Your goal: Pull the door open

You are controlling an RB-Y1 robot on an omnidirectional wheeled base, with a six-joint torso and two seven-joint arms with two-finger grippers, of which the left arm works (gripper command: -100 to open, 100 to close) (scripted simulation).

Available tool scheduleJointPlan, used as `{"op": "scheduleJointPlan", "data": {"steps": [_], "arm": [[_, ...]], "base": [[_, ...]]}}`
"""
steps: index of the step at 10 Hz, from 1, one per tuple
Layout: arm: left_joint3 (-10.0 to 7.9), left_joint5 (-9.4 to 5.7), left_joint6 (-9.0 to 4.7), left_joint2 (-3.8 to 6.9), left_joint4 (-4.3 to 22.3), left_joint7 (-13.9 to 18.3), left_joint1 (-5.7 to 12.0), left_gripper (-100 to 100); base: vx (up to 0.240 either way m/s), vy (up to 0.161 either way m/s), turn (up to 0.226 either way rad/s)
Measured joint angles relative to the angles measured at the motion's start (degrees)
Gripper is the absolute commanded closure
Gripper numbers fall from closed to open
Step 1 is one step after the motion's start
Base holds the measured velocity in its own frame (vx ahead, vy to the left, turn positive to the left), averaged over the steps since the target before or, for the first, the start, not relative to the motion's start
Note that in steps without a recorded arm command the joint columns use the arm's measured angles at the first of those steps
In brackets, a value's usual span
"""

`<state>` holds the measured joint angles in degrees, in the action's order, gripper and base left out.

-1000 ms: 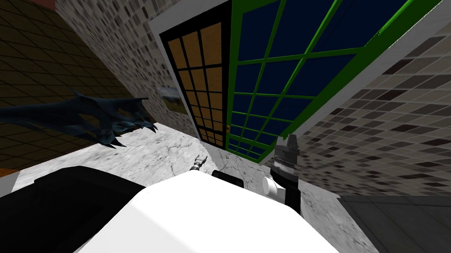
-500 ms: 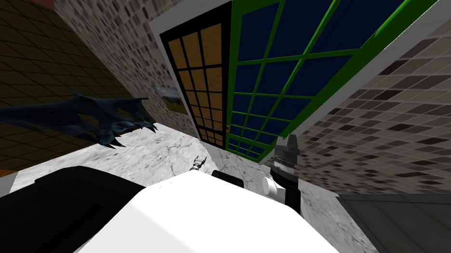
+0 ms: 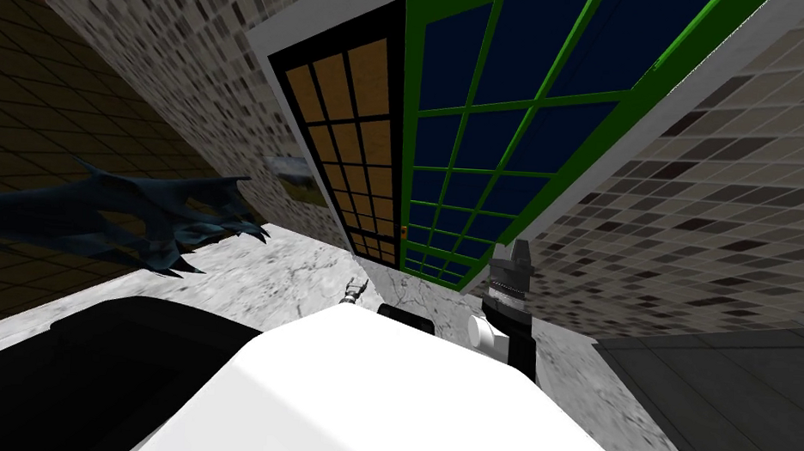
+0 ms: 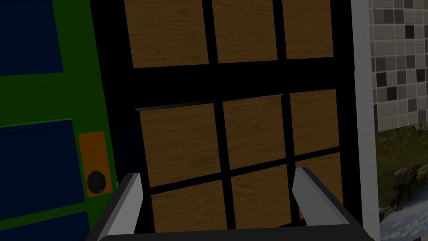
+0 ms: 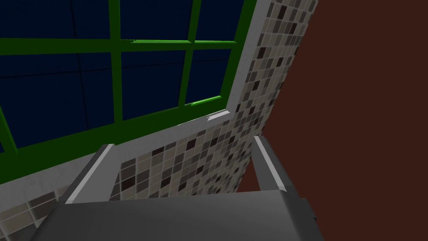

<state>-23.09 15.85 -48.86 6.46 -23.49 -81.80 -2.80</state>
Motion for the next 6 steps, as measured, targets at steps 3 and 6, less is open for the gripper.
{"op": "scheduleJointPlan", "data": {"steps": [3,6], "arm": [[-0.45,1.36,1.41,-1.84,-4.5,0.7,-0.04,-100],[-1.25,1.48,-0.14,-2.28,-2.0,-0.1,3.08,-100]], "base": [[0.15,0.041,-0.075],[0.12,0.035,-0.065]]}}
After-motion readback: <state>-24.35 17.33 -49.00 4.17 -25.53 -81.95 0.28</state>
